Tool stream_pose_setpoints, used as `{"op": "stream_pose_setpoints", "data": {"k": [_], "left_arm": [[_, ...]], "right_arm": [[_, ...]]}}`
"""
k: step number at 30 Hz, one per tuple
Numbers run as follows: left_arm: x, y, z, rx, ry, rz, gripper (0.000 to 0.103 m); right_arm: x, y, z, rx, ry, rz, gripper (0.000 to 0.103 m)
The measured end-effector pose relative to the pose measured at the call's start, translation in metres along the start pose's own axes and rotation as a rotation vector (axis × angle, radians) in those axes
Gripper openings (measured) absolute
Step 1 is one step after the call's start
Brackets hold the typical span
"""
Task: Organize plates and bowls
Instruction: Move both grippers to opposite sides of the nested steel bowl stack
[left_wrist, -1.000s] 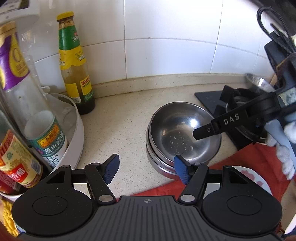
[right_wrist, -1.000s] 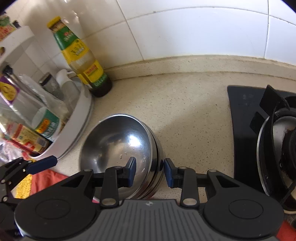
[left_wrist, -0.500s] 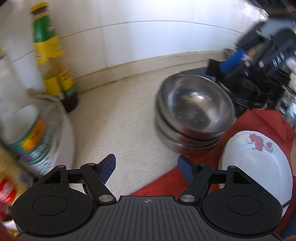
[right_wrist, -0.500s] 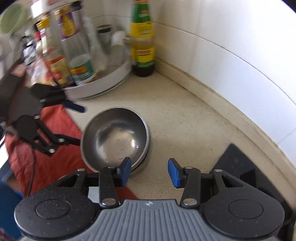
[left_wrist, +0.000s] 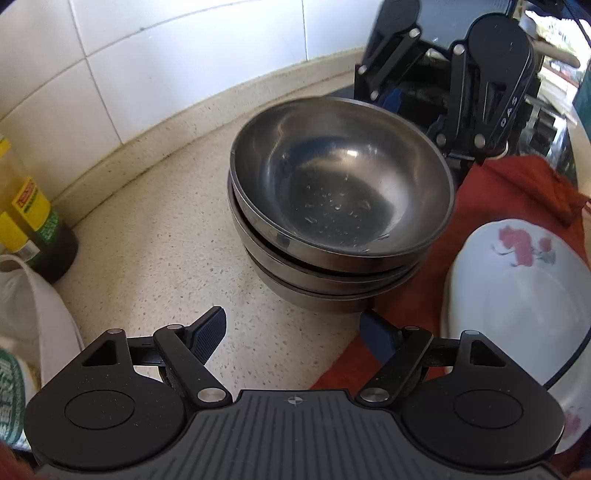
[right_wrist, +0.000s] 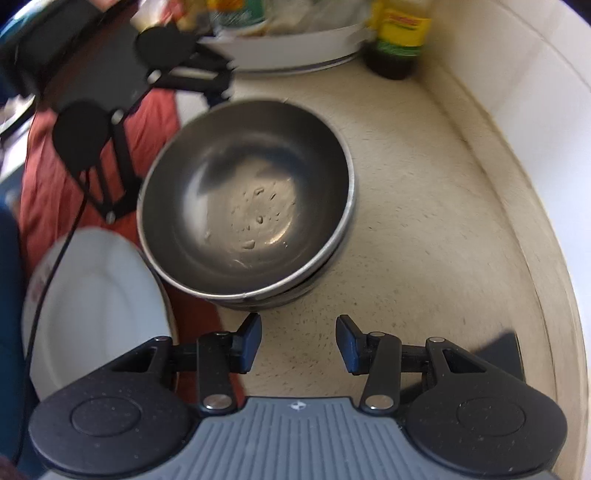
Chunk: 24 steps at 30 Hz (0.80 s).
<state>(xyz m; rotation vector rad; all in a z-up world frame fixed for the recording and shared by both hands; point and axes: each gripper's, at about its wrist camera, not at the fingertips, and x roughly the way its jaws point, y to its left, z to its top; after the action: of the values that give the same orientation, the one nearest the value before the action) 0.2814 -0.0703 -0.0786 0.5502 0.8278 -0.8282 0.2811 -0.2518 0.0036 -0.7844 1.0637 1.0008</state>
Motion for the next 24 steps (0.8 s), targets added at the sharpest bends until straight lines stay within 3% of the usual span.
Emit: {"op": "stream_pose_setpoints", "data": {"k": [5, 11, 24], "left_arm": [[0.013, 0.005, 0.002, 0.003, 0.007, -0.028, 0.086], [0.019, 0.009, 0.005, 0.024, -0.004, -0.053, 0.089], [0.033, 0.024, 0.006, 0.028, -0.035, -0.093, 0.103]], "right_arm": [[0.019, -0.010, 0.005, -0.083, 0.006, 0.023, 0.045], [0.028, -0.023, 0.013, -0.156, -0.052, 0.055, 0.045], [0.027, -0.055, 0.010, -0.216, -0.150, 0.111, 0.045]]}}
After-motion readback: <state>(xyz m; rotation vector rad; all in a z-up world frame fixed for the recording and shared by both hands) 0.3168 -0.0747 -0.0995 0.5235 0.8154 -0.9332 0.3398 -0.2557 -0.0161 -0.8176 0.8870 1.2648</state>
